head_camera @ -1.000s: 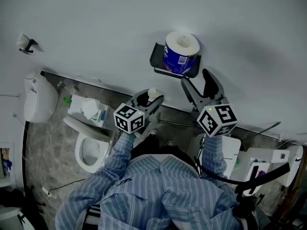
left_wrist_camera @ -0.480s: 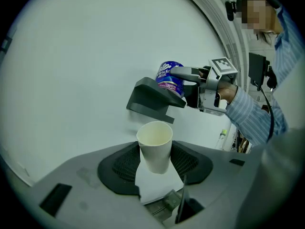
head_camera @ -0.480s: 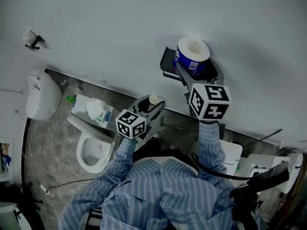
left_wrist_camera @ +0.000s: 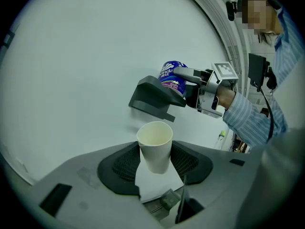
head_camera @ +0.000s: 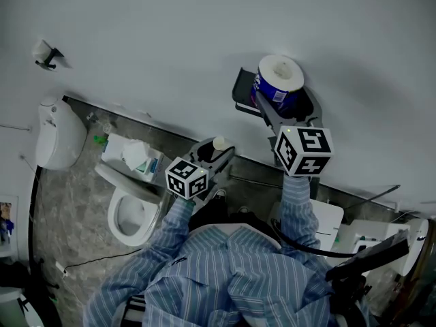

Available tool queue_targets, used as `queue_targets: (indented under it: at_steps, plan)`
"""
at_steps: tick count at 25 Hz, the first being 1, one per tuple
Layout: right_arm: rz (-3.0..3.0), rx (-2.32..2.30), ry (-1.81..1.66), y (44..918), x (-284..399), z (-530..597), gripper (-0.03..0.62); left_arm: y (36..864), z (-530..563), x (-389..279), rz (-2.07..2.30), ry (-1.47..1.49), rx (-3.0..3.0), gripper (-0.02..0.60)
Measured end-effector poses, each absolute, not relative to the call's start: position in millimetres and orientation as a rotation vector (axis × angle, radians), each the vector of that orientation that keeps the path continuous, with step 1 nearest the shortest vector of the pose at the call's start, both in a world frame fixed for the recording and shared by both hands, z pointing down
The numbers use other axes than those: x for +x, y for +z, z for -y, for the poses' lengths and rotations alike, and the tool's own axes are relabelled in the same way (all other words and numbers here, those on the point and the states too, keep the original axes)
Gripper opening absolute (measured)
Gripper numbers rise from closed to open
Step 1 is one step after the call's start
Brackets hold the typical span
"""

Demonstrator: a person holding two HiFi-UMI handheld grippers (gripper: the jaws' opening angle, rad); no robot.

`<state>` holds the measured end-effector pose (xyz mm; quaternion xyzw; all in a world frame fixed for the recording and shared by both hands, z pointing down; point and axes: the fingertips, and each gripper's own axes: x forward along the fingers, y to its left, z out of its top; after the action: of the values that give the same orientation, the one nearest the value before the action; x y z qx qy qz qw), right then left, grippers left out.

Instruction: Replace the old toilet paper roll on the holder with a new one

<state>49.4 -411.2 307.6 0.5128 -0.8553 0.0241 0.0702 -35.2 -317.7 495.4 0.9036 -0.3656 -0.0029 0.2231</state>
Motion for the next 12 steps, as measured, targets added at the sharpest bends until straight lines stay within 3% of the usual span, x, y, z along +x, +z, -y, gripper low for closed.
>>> queue_targets:
  at_steps: [12]
  plan:
    - [2.867, 1.657, 0.553, 293.3, 101.1, 375.7, 0.413, 489.6, 321.4, -10.0, 0.889, 0.002, 2.547, 0.198]
